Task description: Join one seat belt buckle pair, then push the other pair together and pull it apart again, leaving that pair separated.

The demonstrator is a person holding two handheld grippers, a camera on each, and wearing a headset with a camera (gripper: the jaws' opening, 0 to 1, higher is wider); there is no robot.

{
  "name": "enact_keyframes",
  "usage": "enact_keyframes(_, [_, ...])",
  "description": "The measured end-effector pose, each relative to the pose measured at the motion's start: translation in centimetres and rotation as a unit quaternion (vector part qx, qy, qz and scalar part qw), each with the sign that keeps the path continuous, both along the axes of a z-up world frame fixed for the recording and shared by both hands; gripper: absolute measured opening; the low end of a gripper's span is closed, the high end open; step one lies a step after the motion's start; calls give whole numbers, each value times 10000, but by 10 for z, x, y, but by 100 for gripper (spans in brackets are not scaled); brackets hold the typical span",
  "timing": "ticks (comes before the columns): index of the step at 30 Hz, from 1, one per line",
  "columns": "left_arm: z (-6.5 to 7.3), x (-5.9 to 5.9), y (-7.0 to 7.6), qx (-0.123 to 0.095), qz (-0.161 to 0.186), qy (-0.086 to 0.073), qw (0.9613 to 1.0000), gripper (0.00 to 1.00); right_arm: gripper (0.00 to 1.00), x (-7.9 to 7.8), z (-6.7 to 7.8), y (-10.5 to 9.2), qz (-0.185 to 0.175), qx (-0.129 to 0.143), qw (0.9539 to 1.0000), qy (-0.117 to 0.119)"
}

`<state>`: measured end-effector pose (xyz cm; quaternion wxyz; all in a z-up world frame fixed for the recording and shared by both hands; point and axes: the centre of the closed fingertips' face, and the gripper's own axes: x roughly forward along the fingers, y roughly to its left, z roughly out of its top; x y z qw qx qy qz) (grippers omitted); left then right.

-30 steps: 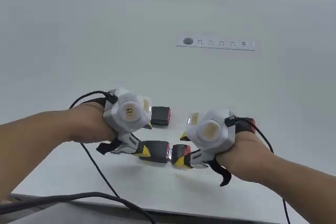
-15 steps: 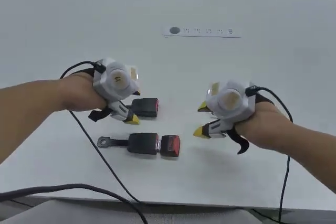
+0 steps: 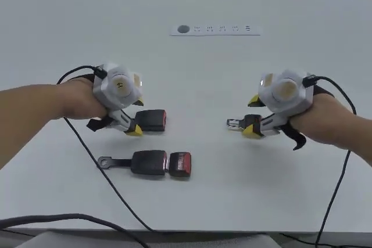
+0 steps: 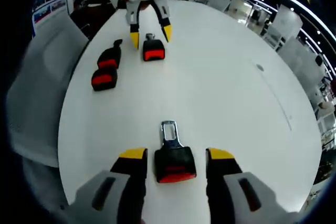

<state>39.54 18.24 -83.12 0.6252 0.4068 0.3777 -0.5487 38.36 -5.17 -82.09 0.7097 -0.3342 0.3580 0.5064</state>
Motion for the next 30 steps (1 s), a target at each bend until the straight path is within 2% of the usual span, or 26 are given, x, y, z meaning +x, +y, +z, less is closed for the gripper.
enact_keyframes(3, [-5, 1, 4, 88, -28, 104, 9999, 50, 45, -2, -5, -4, 45, -37, 10000, 78])
enact_keyframes(4, [-4, 3, 1, -44, 110, 180, 9998, 50, 45, -3, -8, -6, 103, -102, 9998, 107])
enact_keyframes(5, [-4, 6, 2, -25, 77, 152, 9999, 51, 45, -6, -9, -6, 128, -60, 9996, 227])
enact_keyframes(7, [-4, 8, 2, -61, 106, 166, 9998, 50, 42, -9, -12, -5, 257, -80, 9992, 311])
enact_keyframes(11, [-7, -5, 0, -125, -67, 453, 9989, 38, 35, -6, -20, -11, 513, -281, 9980, 240])
enact_keyframes(12, [-6, -2, 0, -151, -96, 345, 9992, 38, 35, -5, -19, -10, 500, -202, 9981, 285])
enact_keyframes(16, [-6, -7, 1, -184, -18, 460, 9988, 33, 34, -3, -20, -9, 430, -122, 9979, 459])
enact_keyframes(17, [-6, -7, -1, -191, -148, 374, 9990, 33, 34, -3, -21, -9, 424, -115, 9979, 473])
enact_keyframes(19, [-7, -8, 1, -171, -57, 400, 9990, 32, 34, -3, -20, -9, 418, -100, 9978, 508])
enact_keyframes(26, [-7, -9, 1, -118, -136, 384, 9991, 32, 34, -4, -20, -8, 403, -36, 9976, 554])
enact_keyframes(30, [-8, -10, 1, -89, -122, 369, 9992, 31, 34, -4, -19, -7, 455, -167, 9974, 537])
